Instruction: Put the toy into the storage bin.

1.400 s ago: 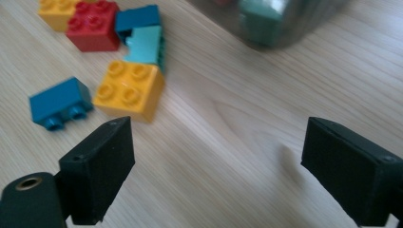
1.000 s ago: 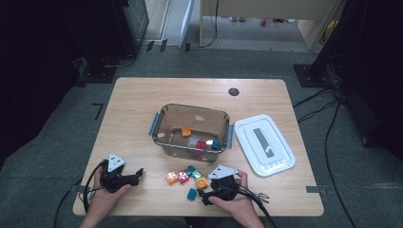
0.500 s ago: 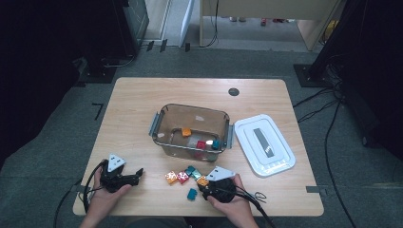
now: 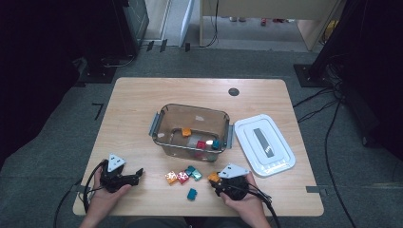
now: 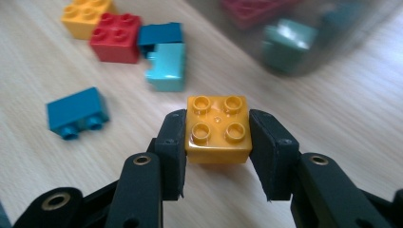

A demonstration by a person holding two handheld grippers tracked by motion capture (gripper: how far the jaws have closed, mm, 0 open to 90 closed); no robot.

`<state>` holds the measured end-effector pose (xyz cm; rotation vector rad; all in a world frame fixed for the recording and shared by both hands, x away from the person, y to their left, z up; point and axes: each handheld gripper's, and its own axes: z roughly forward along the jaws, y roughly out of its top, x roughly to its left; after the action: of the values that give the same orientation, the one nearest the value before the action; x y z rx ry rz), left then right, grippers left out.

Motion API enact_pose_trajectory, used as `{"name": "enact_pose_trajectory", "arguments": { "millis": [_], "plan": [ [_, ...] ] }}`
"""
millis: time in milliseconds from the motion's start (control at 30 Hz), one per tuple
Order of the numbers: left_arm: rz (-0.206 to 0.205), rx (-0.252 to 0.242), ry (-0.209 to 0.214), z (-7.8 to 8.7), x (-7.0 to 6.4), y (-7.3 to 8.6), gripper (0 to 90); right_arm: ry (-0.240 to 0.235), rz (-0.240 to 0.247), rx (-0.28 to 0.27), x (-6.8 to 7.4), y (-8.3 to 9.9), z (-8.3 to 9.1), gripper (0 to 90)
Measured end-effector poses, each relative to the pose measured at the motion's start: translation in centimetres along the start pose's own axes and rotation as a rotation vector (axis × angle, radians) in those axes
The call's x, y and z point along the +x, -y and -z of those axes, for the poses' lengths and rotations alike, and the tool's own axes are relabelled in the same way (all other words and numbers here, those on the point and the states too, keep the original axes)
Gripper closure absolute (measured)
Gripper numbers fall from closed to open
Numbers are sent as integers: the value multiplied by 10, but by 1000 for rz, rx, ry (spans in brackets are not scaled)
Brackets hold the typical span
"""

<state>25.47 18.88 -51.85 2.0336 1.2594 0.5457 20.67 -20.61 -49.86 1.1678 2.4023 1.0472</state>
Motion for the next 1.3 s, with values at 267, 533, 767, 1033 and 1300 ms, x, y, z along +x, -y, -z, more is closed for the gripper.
{"name": "enact_pose_trajectory", "arguments": {
  "millis": [267,533,767,1033,1300],
  "plan": [
    [0,0,0,0,0,0,127,60,-42,-13,-28,8,24,601],
    [0,0,0,0,0,0,127,87,-60,19,-47,19,30,601],
    [0,0,0,0,0,0,127,93,-47,55,-49,23,25,601],
    [0,0,0,0,0,0,127,88,-55,65,-51,24,23,599],
    [0,0,0,0,0,0,127,104,-41,85,-51,25,20,599]
  ]
}}
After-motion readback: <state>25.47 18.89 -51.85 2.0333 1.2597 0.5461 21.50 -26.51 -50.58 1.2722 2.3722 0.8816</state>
